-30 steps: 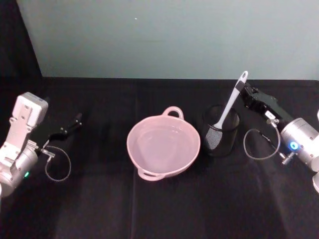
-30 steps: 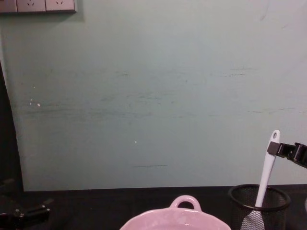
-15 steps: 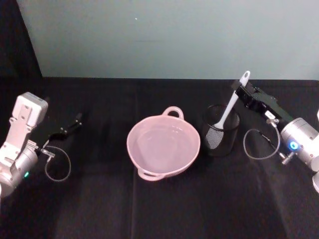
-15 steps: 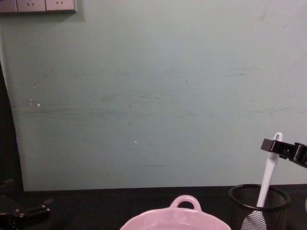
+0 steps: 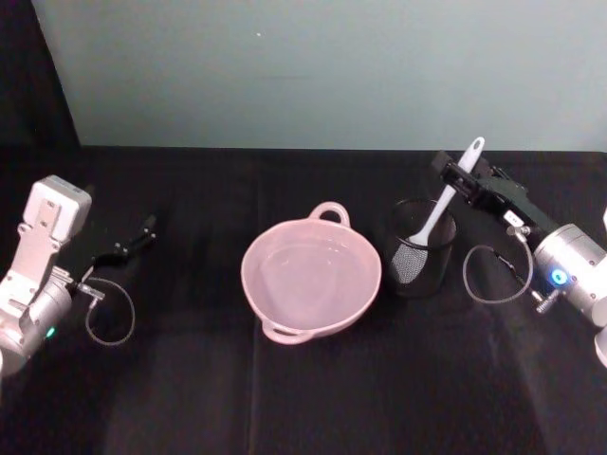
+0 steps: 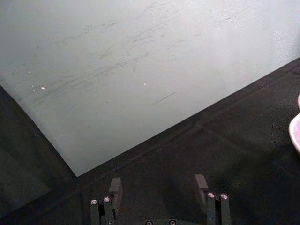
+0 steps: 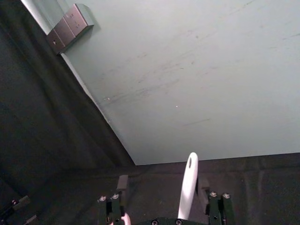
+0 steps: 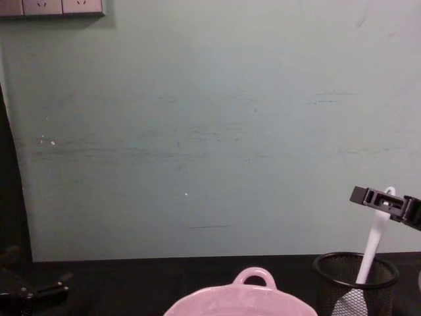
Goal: Use the one hand to pick up the spoon and stir the clear water in the bowl.
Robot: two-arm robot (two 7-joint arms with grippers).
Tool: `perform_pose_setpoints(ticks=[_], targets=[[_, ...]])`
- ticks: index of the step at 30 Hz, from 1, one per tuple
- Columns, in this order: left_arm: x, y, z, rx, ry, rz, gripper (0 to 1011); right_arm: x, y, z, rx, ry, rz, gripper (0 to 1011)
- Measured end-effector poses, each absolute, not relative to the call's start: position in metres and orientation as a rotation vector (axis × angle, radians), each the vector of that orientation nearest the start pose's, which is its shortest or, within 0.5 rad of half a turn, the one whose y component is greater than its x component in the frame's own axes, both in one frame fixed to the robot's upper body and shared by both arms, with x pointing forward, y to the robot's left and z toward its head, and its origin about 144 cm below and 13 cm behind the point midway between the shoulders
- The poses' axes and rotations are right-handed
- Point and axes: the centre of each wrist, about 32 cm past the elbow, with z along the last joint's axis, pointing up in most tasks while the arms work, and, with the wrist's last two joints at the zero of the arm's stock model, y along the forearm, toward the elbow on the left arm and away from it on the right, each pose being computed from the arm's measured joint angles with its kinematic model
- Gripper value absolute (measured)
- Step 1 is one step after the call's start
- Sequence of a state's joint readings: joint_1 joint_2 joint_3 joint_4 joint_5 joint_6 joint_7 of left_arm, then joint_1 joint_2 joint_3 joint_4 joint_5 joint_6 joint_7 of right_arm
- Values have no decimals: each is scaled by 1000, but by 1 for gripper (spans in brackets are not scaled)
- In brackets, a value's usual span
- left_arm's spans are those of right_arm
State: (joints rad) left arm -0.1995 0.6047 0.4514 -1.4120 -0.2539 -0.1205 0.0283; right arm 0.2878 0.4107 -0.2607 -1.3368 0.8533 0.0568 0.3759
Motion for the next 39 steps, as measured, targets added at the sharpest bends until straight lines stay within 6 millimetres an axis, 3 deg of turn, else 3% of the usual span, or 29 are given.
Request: perform_pose_setpoints(ticks=[4,13,29,39], targets=[[489,310,1140,304,-285,1248,1011,531,-301,1169,267,328,-1038,1002],[489,310,1140,304,-285,1248,1011,527,-301,1172,204,282,-1033,1002],[489,310,1140,304,-285,1248,1011,514,-305,1166,-20,-94,-1179,1002],[489,310,1140,304,-285,1248,1011,491,-317,1161,-24,-189,-1253,1002]])
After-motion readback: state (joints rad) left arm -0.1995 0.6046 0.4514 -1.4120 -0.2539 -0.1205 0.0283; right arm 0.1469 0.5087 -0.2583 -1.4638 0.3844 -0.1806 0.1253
